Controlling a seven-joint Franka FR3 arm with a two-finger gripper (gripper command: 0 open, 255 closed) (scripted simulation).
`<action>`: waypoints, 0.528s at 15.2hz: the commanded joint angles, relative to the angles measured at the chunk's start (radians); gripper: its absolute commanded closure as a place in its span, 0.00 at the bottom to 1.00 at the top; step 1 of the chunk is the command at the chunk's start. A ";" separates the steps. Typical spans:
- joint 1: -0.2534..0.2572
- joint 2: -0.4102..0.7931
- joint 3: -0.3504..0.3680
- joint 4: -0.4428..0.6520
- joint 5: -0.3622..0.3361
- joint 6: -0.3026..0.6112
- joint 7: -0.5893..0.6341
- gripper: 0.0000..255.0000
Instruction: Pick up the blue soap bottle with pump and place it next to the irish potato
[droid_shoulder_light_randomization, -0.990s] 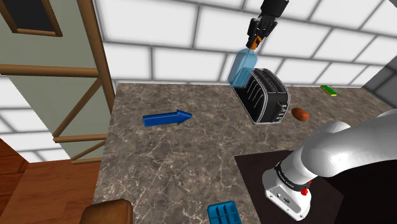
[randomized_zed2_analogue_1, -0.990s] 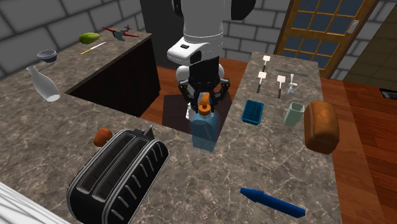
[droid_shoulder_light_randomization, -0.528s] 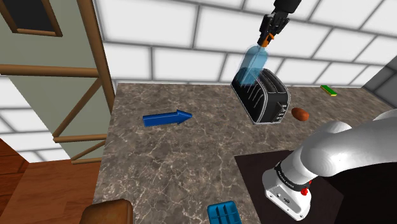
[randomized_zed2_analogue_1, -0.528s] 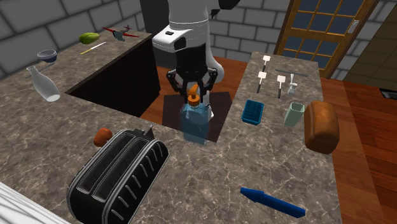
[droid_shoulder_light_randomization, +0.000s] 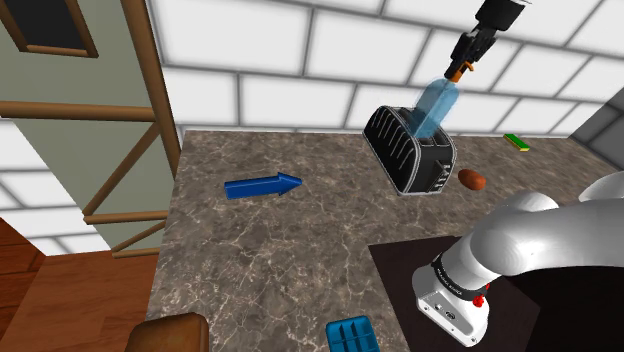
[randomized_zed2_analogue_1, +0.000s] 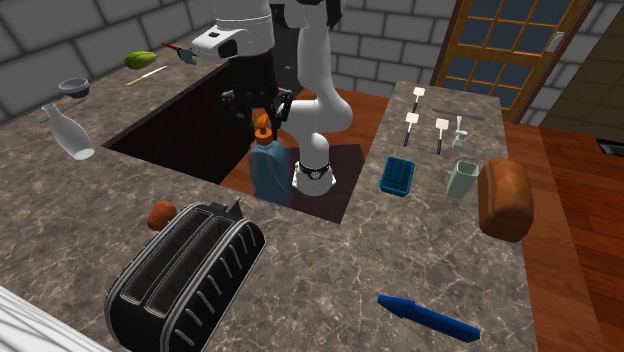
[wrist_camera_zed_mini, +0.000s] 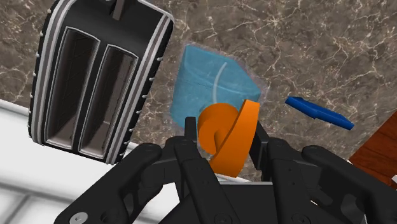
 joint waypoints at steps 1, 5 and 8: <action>-0.013 -0.023 -0.031 -0.003 -0.021 -0.017 -0.040 1.00; -0.040 -0.065 -0.101 -0.008 -0.068 -0.047 -0.126 1.00; -0.057 -0.086 -0.156 0.001 -0.106 -0.068 -0.193 1.00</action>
